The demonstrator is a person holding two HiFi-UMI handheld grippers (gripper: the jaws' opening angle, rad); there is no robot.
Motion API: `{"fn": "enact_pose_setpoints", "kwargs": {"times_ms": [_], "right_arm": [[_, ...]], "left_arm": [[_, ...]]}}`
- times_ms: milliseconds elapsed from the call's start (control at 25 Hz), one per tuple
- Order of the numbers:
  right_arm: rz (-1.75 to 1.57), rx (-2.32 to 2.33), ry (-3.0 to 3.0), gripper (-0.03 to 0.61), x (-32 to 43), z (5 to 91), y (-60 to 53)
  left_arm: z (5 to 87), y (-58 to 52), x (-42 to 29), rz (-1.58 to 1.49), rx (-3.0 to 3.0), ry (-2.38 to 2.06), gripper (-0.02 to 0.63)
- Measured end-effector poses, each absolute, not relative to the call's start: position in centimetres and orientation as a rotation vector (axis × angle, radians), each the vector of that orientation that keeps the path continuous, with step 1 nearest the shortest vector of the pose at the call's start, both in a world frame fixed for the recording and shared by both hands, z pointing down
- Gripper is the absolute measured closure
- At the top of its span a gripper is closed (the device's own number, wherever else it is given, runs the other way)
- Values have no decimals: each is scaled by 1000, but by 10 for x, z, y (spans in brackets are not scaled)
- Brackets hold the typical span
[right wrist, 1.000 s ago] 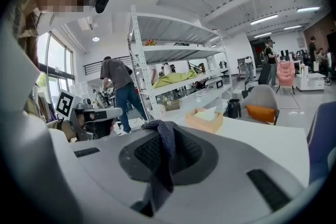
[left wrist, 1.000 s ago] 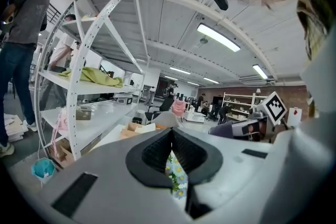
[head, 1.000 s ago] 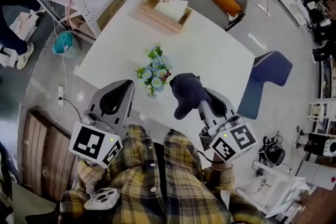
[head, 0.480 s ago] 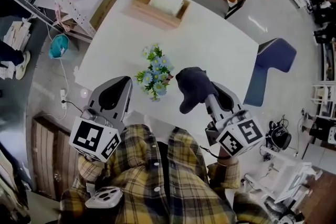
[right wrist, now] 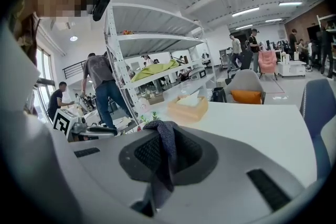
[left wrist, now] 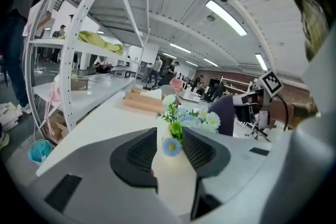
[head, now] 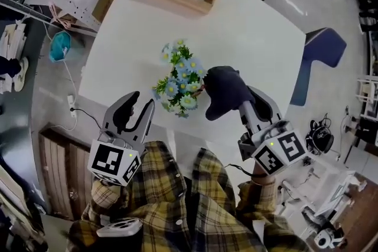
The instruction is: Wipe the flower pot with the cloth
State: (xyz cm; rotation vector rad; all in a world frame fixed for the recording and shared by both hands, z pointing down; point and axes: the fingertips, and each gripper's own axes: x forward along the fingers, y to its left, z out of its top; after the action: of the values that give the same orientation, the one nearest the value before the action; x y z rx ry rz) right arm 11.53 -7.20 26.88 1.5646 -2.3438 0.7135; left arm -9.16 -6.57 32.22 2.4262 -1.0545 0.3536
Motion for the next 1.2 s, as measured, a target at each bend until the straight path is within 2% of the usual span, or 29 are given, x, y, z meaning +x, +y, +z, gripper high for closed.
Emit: {"fn": "enact_pose_setpoints", "kwargs": {"times_ms": [240, 520, 600, 1000, 1200], "right_arm": [[770, 1551, -2322, 563, 118, 304, -80], [834, 1522, -2325, 563, 117, 335, -81], [846, 1514, -2330, 563, 114, 342, -81], [896, 1484, -2339, 563, 114, 371, -88], [934, 1460, -2353, 563, 113, 382, -88]], "left_arm": [[383, -52, -75, 441, 2409, -935, 397], [406, -54, -32, 513, 2548, -857, 344], [409, -55, -22, 507, 2567, -842, 296], [412, -74, 12, 468, 2628, -931, 214], [413, -80, 21, 462, 2632, -980, 210]]}}
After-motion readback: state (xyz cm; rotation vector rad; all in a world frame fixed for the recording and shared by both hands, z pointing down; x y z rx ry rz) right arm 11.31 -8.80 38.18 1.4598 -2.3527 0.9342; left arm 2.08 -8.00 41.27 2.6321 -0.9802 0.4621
